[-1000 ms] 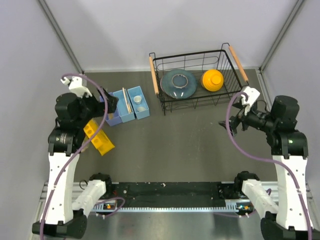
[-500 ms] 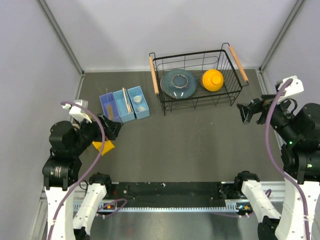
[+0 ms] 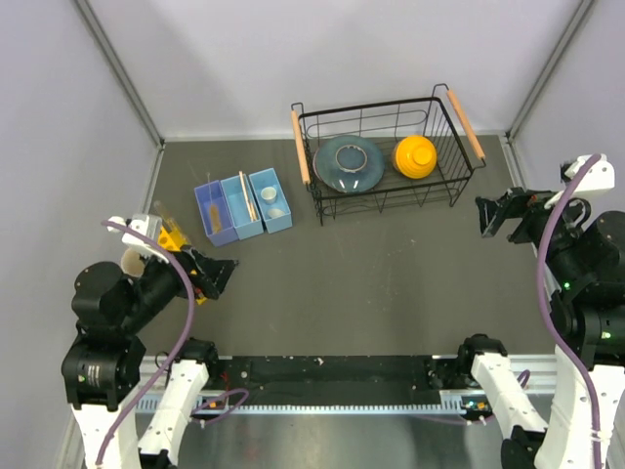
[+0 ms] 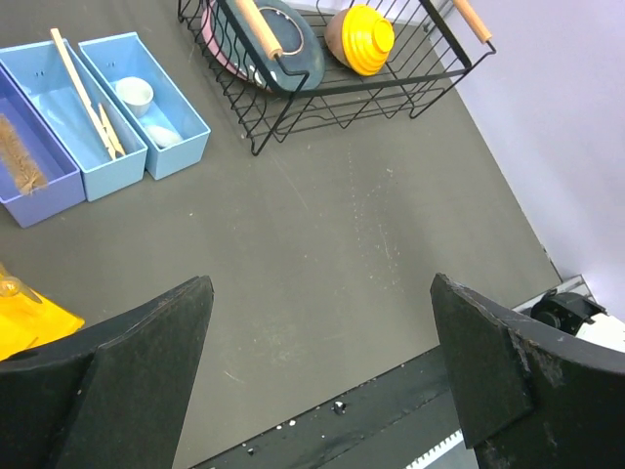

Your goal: Organize the chemistry lab equipment

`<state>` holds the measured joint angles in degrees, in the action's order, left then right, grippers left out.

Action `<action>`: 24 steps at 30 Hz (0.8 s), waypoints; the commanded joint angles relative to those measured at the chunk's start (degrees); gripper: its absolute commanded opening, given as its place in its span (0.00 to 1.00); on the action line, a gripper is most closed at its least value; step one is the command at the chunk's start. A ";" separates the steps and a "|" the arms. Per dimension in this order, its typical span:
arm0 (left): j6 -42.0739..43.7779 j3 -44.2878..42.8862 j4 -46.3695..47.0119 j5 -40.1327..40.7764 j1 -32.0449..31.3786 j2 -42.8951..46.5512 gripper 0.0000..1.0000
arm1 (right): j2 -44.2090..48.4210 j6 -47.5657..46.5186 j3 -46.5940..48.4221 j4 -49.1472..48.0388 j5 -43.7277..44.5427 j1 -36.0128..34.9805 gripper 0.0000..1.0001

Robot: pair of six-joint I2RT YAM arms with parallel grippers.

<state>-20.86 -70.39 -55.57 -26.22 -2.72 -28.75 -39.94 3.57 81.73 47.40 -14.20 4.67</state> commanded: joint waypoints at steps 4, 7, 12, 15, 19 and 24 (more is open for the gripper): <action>0.82 -2.73 -1.56 0.37 0.17 0.71 0.99 | 0.66 2.93 1.06 -2.05 1.63 0.96 0.99; 1.17 -2.73 -2.08 0.99 0.17 1.07 0.99 | 0.57 3.89 0.97 -1.96 0.49 1.48 0.99; 1.88 -3.44 -3.58 1.26 0.17 1.33 0.99 | 0.22 5.92 0.88 -1.96 -2.06 2.45 0.99; 2.14 -4.40 -4.19 1.78 0.17 1.68 0.99 | -0.05 6.71 1.06 -1.96 -2.77 3.15 0.99; 2.93 -5.45 -5.51 2.75 0.17 2.12 0.99 | 0.04 7.24 1.15 -1.78 -3.47 3.86 0.99; 2.58 -6.43 -5.51 2.84 0.17 2.56 0.99 | 0.13 7.33 1.23 -1.78 -2.94 4.12 0.99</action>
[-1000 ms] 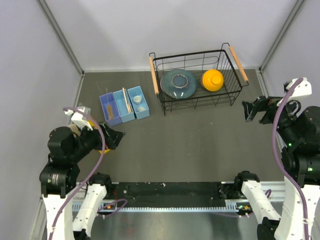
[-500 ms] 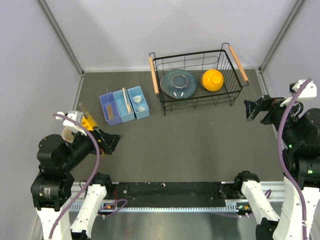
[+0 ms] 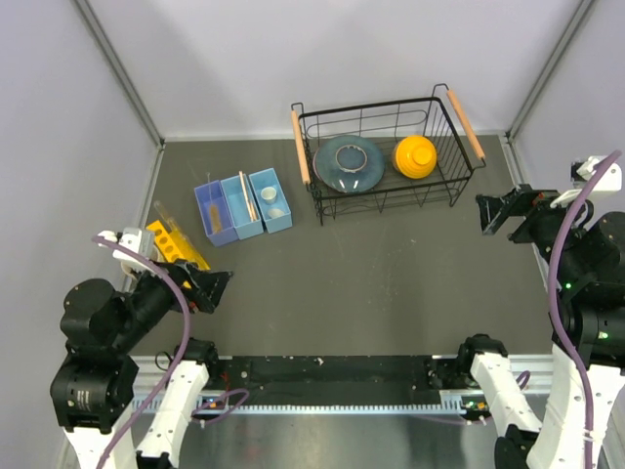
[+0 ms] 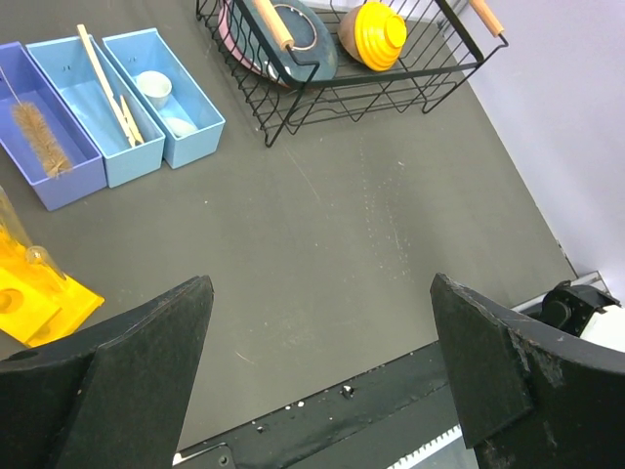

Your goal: Organize the chemistry lab equipment

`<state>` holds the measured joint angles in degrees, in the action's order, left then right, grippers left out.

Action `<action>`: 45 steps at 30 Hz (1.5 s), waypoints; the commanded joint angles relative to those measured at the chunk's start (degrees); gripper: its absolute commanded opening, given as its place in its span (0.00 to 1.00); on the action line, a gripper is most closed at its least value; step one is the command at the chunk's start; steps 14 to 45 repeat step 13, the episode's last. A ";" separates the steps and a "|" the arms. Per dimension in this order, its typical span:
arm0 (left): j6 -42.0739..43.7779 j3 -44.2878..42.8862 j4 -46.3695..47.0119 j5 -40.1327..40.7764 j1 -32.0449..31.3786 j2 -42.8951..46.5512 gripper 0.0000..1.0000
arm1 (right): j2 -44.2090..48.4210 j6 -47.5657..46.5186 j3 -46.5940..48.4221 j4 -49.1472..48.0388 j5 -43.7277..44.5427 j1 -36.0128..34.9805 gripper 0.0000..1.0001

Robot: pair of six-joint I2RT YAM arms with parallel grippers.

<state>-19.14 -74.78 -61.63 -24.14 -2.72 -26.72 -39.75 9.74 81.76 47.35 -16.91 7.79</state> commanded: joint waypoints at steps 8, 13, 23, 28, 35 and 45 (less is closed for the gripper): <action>0.42 -3.26 0.28 1.20 0.09 0.62 0.99 | 0.11 0.55 1.21 -1.65 1.17 1.08 0.99; 0.42 -4.05 -0.34 2.17 0.17 0.97 0.99 | 0.37 -1.20 0.60 -1.65 1.00 1.00 0.99; 0.42 -4.05 -0.34 2.17 0.17 0.97 0.99 | 0.37 -1.20 0.60 -1.65 1.00 1.00 0.99; 0.42 -4.05 -0.34 2.17 0.17 0.97 0.99 | 0.37 -1.20 0.60 -1.65 1.00 1.00 0.99; 0.42 -4.05 -0.34 2.17 0.17 0.97 0.99 | 0.37 -1.20 0.60 -1.65 1.00 1.00 0.99; 0.42 -4.05 -0.34 2.17 0.17 0.97 0.99 | 0.37 -1.20 0.60 -1.65 1.00 1.00 0.99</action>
